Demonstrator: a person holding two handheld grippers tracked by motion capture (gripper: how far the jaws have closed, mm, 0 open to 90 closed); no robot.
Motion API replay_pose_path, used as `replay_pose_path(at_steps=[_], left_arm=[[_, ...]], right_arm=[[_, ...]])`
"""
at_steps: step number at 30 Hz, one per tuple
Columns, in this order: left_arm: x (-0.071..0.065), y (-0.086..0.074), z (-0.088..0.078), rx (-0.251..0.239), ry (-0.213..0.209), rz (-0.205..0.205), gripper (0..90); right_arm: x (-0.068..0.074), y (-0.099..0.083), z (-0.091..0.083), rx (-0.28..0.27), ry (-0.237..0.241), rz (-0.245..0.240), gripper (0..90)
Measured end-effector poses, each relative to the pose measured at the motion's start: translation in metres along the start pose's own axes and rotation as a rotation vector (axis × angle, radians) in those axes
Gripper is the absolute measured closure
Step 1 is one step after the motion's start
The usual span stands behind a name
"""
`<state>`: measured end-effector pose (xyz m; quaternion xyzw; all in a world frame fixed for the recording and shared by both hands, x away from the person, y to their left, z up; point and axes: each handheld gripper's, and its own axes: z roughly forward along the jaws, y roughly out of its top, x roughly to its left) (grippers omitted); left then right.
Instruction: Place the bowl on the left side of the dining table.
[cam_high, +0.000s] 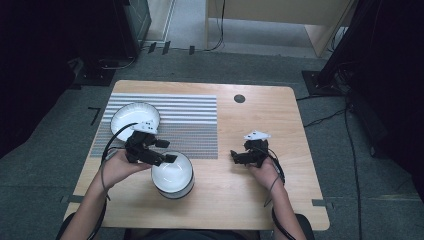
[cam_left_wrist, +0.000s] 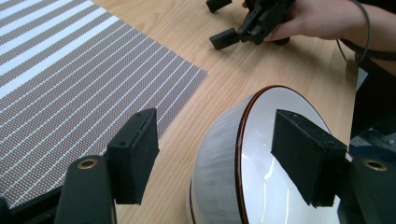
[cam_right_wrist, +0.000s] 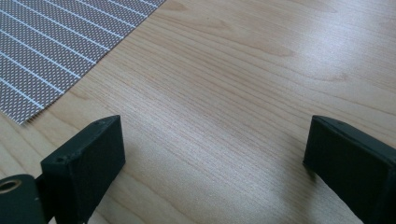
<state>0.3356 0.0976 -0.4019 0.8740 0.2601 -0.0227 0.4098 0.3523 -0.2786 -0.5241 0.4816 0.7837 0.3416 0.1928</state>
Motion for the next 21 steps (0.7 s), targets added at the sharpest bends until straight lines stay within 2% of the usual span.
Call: replay_pose_path(at_steps=[2, 4, 7, 9, 21], left_arm=[[0.000, 0.000, 0.001, 0.011, 0.002, -0.007, 31.4], [0.000, -0.001, 0.003, 0.026, 0.009, 0.006, 32.4], [0.001, -0.002, 0.005, 0.028, 0.010, -0.006, 30.2], [0.001, -0.003, 0.005, 0.027, 0.005, 0.001, 29.9], [0.000, -0.004, 0.012, 0.063, -0.010, -0.004, 42.6]], right_arm=[[0.000, 0.000, 0.000, -0.001, 0.000, 0.000, 4.6], [0.000, 0.000, 0.000, -0.001, 0.000, 0.000, 4.6], [0.000, 0.000, 0.000, 0.000, 0.000, -0.001, 4.6], [0.000, 0.000, 0.000, 0.000, 0.000, -0.001, 4.6], [0.000, 0.000, 0.000, 0.000, 0.000, 0.000, 4.6]])
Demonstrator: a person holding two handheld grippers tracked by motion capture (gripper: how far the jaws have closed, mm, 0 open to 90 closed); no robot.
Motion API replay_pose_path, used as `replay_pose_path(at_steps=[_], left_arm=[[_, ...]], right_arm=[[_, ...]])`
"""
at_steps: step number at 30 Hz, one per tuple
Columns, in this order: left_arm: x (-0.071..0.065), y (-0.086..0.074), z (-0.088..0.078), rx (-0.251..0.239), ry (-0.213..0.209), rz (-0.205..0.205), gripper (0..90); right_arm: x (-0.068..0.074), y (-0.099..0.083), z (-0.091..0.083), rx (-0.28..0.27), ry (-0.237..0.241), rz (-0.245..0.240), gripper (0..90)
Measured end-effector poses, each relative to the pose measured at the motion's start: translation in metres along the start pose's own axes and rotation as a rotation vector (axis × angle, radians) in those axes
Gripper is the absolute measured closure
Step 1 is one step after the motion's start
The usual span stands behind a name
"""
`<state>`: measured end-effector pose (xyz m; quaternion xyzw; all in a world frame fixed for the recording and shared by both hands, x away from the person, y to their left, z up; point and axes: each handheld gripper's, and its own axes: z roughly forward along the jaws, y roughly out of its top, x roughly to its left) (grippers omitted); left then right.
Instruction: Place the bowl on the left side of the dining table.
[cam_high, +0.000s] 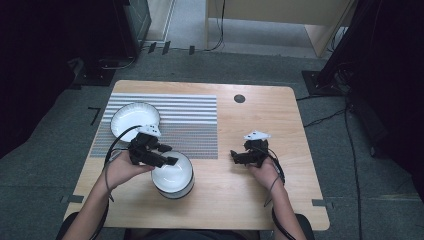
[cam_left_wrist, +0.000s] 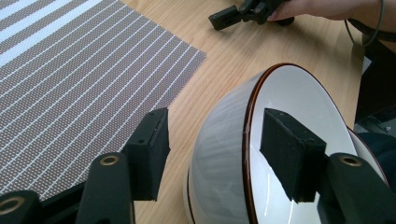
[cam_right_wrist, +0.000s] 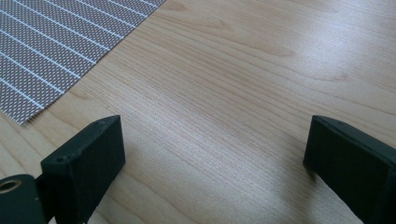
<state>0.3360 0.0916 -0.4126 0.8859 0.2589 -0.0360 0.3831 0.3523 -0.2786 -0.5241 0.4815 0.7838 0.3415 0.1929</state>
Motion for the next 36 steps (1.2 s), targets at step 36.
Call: replay_pose_path(at_steps=[36], left_arm=[[0.004, 0.000, 0.007, 0.038, -0.002, -0.084, 72.7]], right_arm=[[0.000, 0.000, 0.000, -0.001, -0.001, -0.002, 4.4]])
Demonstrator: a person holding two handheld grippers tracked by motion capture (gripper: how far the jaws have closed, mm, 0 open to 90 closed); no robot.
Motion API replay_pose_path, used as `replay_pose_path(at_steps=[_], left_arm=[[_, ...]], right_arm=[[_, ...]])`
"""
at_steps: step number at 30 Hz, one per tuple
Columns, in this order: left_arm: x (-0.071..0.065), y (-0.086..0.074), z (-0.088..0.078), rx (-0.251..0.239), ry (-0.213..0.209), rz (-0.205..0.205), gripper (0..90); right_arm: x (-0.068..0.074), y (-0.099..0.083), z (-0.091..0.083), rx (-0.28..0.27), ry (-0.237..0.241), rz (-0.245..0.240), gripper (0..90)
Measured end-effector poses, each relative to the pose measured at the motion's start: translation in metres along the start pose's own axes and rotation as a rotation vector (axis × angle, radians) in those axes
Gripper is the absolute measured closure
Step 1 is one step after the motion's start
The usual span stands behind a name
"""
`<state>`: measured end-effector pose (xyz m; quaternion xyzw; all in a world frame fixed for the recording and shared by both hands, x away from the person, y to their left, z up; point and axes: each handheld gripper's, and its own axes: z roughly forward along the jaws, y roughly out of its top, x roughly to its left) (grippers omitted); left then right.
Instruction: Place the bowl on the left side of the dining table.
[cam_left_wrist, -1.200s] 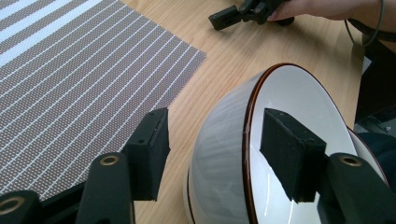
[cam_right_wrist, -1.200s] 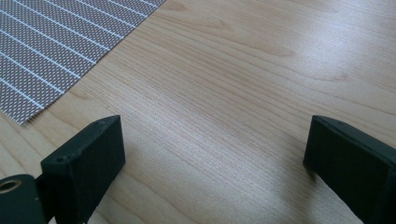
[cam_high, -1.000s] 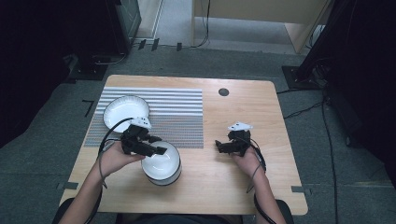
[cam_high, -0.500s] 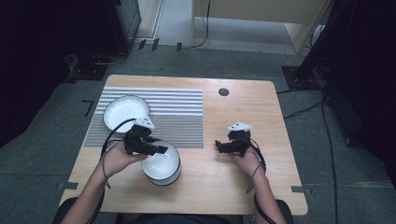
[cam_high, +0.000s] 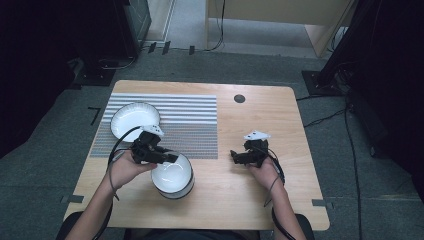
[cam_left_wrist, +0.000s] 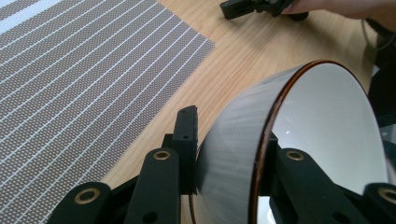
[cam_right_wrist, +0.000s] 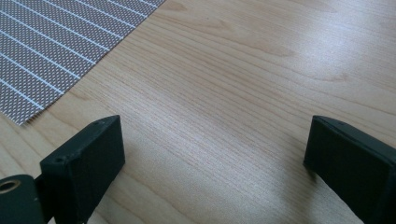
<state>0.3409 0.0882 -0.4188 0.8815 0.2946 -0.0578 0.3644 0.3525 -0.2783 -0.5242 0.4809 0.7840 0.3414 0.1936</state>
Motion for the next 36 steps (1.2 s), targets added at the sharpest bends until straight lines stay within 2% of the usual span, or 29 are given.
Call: replay_pose_path(at_steps=[2, 9, 13, 36], left_arm=[[-0.003, -0.001, -0.002, 0.013, 0.042, 0.052, 76.2], [-0.001, -0.002, -0.003, 0.006, 0.026, 0.041, 77.9], [0.003, -0.002, -0.013, -0.038, 0.009, 0.022, 78.1], [0.007, 0.000, -0.033, -0.091, 0.000, 0.013, 78.0]], right_arm=[[0.000, 0.000, 0.000, 0.000, 0.000, -0.001, 4.4], [0.000, 0.000, 0.000, 0.000, 0.000, 0.000, 4.4], [0.000, 0.000, 0.000, 0.001, -0.001, 0.002, 4.4], [0.000, 0.000, 0.000, 0.001, -0.002, 0.002, 4.4]])
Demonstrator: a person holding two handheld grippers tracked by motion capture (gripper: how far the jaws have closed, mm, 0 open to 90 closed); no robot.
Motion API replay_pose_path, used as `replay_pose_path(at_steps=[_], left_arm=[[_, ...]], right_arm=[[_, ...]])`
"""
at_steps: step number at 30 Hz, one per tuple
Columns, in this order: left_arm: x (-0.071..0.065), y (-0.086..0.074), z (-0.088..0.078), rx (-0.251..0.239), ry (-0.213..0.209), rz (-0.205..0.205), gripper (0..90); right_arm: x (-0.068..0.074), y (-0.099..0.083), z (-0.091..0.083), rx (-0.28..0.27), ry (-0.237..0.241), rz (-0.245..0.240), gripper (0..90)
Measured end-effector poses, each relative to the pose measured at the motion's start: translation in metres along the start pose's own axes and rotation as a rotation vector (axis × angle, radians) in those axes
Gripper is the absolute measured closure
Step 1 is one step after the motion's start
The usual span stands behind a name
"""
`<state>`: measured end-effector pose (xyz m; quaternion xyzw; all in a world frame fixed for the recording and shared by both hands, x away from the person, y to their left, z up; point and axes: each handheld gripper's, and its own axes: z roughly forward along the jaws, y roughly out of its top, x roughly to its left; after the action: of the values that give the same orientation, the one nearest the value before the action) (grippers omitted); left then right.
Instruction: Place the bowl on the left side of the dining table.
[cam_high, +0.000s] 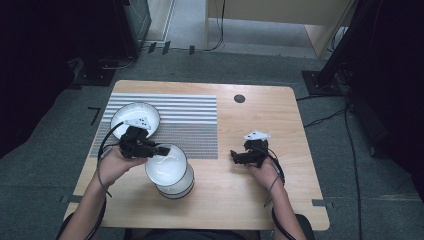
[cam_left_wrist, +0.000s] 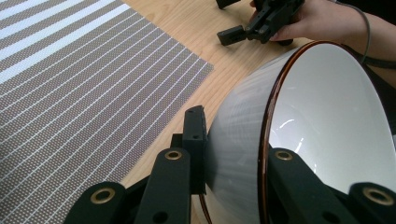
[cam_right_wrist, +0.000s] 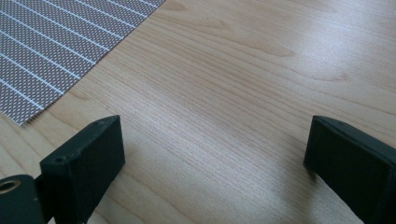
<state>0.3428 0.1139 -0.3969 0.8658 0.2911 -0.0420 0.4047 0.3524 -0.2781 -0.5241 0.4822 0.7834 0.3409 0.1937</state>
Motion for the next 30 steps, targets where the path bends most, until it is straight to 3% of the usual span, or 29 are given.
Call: replay_pose_path(at_steps=[30], left_arm=[[0.016, -0.002, -0.019, -0.039, 0.030, -0.046, 77.2]], right_arm=[[0.003, -0.001, -0.001, -0.001, -0.003, 0.003, 4.5]])
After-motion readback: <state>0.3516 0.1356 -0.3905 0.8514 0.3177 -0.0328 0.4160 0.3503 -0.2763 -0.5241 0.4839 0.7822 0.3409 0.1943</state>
